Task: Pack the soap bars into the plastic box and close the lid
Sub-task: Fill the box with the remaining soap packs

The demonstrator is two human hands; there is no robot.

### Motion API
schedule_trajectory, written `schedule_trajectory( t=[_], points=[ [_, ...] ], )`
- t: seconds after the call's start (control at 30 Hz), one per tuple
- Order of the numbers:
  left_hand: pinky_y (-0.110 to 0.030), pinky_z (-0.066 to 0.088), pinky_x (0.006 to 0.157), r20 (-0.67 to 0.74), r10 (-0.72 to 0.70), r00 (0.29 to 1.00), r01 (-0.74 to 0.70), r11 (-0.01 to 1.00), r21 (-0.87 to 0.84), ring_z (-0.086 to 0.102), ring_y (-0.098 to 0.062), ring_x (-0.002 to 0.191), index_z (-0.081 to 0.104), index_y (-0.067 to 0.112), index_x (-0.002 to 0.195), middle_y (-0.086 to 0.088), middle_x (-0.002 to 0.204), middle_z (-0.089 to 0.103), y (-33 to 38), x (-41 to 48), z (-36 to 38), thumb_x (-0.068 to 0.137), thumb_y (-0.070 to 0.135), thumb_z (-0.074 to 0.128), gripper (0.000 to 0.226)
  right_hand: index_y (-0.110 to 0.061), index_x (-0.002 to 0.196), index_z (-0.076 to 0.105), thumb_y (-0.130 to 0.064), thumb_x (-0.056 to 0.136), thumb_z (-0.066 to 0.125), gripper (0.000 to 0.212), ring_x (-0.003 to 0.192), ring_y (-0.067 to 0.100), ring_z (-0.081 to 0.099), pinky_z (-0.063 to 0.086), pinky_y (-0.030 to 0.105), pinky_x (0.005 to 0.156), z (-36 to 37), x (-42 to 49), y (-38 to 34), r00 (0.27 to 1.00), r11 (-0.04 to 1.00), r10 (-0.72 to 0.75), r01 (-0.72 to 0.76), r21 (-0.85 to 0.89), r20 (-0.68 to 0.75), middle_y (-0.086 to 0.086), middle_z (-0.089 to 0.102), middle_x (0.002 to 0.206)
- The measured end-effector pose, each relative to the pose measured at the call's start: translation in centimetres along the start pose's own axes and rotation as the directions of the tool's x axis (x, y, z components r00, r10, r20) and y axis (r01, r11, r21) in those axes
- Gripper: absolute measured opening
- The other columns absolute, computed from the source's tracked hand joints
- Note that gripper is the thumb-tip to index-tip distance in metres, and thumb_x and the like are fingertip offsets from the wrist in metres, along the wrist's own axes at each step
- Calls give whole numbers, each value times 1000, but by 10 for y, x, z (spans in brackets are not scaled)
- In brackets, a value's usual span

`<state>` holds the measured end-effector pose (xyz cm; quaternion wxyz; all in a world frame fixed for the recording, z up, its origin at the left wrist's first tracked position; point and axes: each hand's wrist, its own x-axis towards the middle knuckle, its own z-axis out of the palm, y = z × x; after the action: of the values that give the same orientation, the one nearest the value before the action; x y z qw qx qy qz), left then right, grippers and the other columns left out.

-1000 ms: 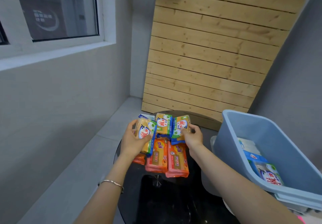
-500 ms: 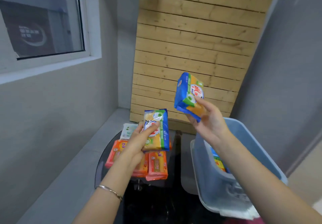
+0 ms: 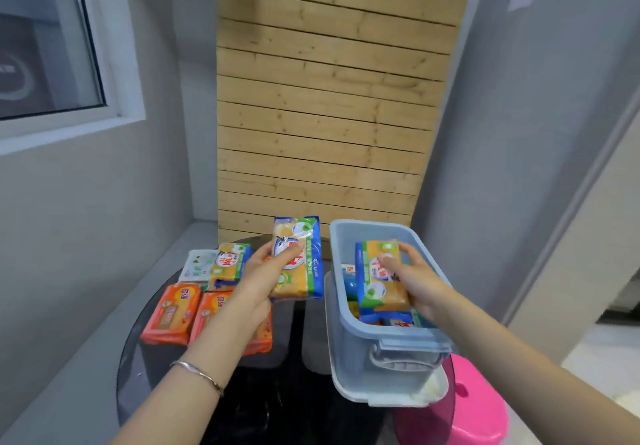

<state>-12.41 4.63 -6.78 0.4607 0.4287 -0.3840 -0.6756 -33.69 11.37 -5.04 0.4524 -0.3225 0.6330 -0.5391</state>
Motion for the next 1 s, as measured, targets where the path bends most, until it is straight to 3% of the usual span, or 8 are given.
schedule_trajectory(
  t=[0.2, 0.33, 0.43, 0.63, 0.73, 0.83, 0.9, 1.0],
  points=[
    [-34, 57, 67, -9, 4, 1000, -3, 1000, 25, 70, -19, 75, 59, 19, 118, -5, 93, 74, 0, -2, 7, 73, 29, 77, 49, -15, 116, 49, -31, 82, 69, 43, 95, 26, 69, 54, 45, 91, -2, 18, 19, 983, 911, 159, -110, -397, 94, 13, 71, 108],
    [-28, 56, 53, -20, -8, 1000, 9, 998, 62, 70, -18, 74, 57, 20, 121, -7, 98, 73, -3, -2, 8, 73, 30, 76, 53, -11, 99, 65, -30, 81, 71, 27, 79, 13, 66, 55, 24, 74, -14, 28, 14, 977, 788, 149, -26, -616, 150, 4, 71, 100],
    [-28, 57, 50, -10, -21, 1000, 21, 997, 74, 70, -19, 77, 55, 20, 124, -9, 103, 72, -4, -1, 15, 74, 31, 76, 56, -11, 102, 72, -35, 83, 68, 31, 67, 9, 63, 54, 23, 72, -18, 33, 17, 971, 714, 172, -7, -701, 165, 1, 72, 94],
    [-33, 59, 57, 70, 7, 998, -12, 997, 72, 72, -19, 74, 54, 23, 120, -7, 103, 73, -2, 3, 35, 74, 28, 76, 51, -12, 103, 62, -37, 88, 60, 29, 81, 17, 66, 57, 25, 69, -22, 34, 16, 946, 799, 245, -74, -597, 210, 4, 69, 93],
    [-33, 60, 59, 134, 75, 988, -78, 997, 21, 71, -18, 70, 53, 27, 109, -7, 101, 71, 2, 6, 57, 76, 15, 74, 40, -18, 106, 56, -27, 94, 52, 15, 77, 14, 61, 50, 19, 61, -33, 41, 7, 984, 876, -77, 144, -460, 162, 4, 62, 98],
    [-34, 58, 69, 211, 83, 974, -111, 986, 127, 70, -20, 79, 49, 21, 120, -8, 104, 71, 2, 15, 85, 77, 21, 74, 50, -16, 100, 63, -17, 93, 55, 11, 77, 14, 59, 44, 10, 63, -54, 50, -4, 878, 814, -476, 418, -403, -52, 4, 63, 92],
    [-31, 58, 66, 253, 54, 966, -117, 963, 241, 70, -19, 80, 48, 16, 122, -9, 105, 71, -3, 22, 105, 76, 28, 75, 55, -15, 98, 64, -20, 93, 54, 12, 84, 12, 58, 43, 10, 67, -65, 52, -3, 835, 807, -528, 436, -398, -153, 0, 65, 91],
    [-31, 57, 67, 260, -4, 966, -96, 925, 367, 69, -17, 80, 45, 12, 120, -9, 107, 70, -18, 35, 130, 75, 33, 75, 57, -16, 99, 61, -26, 96, 47, 17, 93, 14, 58, 43, 22, 73, -74, 53, 9, 874, 880, -439, 372, -295, -209, 0, 64, 97]
  ],
)
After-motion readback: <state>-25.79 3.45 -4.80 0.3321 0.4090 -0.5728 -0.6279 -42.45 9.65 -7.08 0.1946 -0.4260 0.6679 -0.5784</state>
